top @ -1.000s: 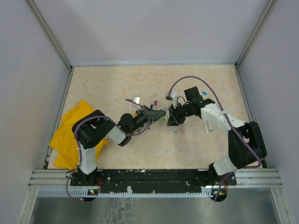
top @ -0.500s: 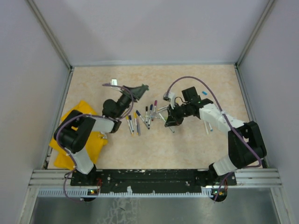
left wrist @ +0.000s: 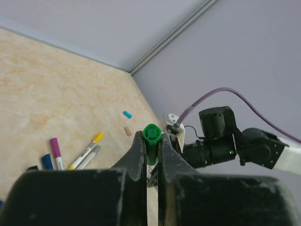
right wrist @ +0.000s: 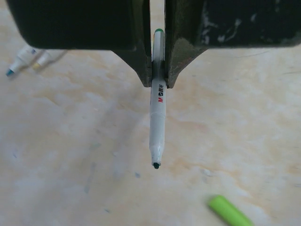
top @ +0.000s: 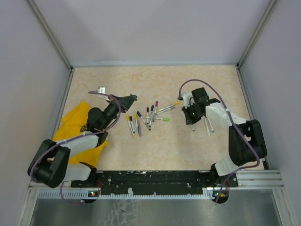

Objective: Open the pen caps
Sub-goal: Place the pen at the center of the board.

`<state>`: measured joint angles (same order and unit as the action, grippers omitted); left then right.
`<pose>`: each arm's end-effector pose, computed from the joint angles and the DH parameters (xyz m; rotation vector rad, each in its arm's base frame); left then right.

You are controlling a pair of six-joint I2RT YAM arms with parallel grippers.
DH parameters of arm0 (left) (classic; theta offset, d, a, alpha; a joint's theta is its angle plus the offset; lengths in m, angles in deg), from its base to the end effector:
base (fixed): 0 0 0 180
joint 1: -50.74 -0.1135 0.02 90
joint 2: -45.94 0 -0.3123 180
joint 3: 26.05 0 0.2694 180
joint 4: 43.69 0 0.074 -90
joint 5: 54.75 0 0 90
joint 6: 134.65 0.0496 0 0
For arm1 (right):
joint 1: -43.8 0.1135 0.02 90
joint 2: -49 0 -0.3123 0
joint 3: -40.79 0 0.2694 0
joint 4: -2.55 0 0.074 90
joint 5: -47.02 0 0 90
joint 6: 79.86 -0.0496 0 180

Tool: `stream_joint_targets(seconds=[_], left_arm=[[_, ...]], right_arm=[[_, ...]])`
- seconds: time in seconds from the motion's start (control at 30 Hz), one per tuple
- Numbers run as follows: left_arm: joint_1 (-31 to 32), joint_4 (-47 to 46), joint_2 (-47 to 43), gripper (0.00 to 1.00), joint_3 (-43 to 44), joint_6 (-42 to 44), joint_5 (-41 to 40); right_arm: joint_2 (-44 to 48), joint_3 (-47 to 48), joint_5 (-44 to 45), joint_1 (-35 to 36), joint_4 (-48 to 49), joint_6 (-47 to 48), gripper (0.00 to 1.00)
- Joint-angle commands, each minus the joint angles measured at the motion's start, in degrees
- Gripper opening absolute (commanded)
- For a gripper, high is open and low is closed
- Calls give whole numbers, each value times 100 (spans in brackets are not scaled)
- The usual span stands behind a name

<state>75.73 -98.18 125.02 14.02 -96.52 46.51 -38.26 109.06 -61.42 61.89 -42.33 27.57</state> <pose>0.2573 -0.1306 0.2833 -0.1496 1.4101 -1.2577 0.2928 0.1121 0.2291 -0.9055 2.4991 0.4347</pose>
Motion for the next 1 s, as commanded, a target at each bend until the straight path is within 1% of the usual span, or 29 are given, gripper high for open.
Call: stream_joint_targets(seconds=[0.0, 0.1, 0.17, 0.23, 0.33, 0.47, 0.53, 0.63, 0.67, 0.77, 0.8, 0.97], left_arm=[[-8, 1433, -1162, 0, -486, 912, 135], [-8, 1861, -1748, 0, -799, 1210, 261], [-12, 2110, -2004, 0, -958, 1277, 328], [-13, 2164, -2144, 0, -1101, 1297, 449], [-15, 2108, -2219, 0, -1233, 1215, 682], [-15, 2073, -2222, 0, -1302, 1130, 967], [-12, 2068, -2234, 0, -1336, 1105, 1037], [-16, 2061, -2290, 0, -1406, 1068, 1042], [-13, 2052, -2300, 0, -1430, 1062, 1036], [-14, 2004, -2297, 0, -1492, 1008, 1054], [-12, 1980, -2289, 0, -1504, 986, 1072], [-11, 1867, -2150, 0, -1542, 856, 1198]], right_arm=[[88, -271, 1569, -252, -72, -116, 0], [216, -387, 1749, -480, -24, -130, 0], [251, -410, 1683, -682, -9, -148, 0], [194, -370, 1592, -815, -36, -156, 0], [78, -341, 1678, -850, -31, -174, 0], [-19, -354, 1765, -855, 2, -175, 5], [-61, -354, 1803, -860, 9, -164, 12], [-79, -346, 1797, -860, -6, -162, 14], [-68, -349, 1781, -864, -8, -159, 18], [-56, -338, 1762, -868, -22, -152, 20], [-43, -341, 1751, -862, -25, -140, 24], [21, -319, 1714, -872, -42, -129, 26]])
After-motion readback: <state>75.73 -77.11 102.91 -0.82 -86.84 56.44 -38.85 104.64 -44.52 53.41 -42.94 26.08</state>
